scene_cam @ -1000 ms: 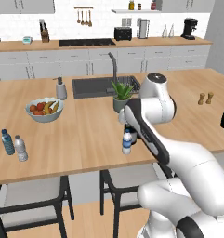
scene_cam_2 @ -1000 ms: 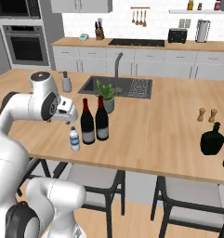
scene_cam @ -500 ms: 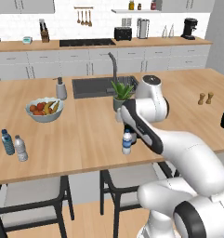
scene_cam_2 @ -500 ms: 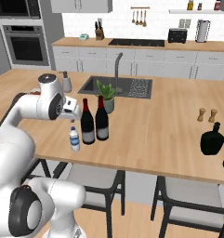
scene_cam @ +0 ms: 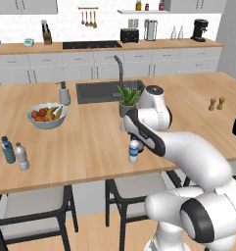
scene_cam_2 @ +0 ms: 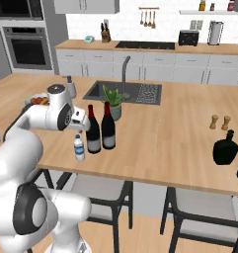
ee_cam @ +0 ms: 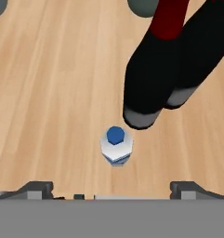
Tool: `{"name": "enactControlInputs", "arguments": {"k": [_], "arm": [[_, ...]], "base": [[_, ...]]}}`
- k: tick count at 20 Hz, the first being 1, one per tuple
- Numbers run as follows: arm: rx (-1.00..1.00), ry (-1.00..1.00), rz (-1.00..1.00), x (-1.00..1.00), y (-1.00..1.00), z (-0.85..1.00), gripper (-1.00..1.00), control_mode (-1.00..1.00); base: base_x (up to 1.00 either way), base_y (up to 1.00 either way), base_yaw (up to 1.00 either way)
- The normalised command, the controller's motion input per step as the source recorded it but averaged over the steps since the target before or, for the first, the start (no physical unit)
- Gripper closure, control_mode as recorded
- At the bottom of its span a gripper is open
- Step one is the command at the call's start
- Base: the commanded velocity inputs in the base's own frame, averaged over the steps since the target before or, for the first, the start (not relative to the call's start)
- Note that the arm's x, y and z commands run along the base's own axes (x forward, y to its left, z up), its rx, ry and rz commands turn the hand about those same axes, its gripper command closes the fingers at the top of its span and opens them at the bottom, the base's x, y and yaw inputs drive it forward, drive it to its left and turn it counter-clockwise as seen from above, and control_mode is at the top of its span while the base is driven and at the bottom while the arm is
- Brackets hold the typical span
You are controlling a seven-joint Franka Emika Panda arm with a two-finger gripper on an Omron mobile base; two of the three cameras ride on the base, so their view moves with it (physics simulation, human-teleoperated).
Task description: Move the plastic bottles in the middle to the plastics group, and the glass bottles in the middle to the glass group.
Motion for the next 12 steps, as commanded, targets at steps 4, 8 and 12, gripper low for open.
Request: {"name": "enactControlInputs", "arguments": {"k": [4,8,12], "arm": [[0.00,0.00,-0.01,0.20,0.00,-0.38,-1.00,-1.00],[0.00,0.00,0.00,0.14,0.00,-0.35,-1.00,-1.00],[0.00,0.00,0.00,0.22,0.00,-0.29,-1.00,-1.00]], "base": [[0.00,0.00,0.00],[0.00,0.00,0.00],[0.00,0.00,0.00]]}}
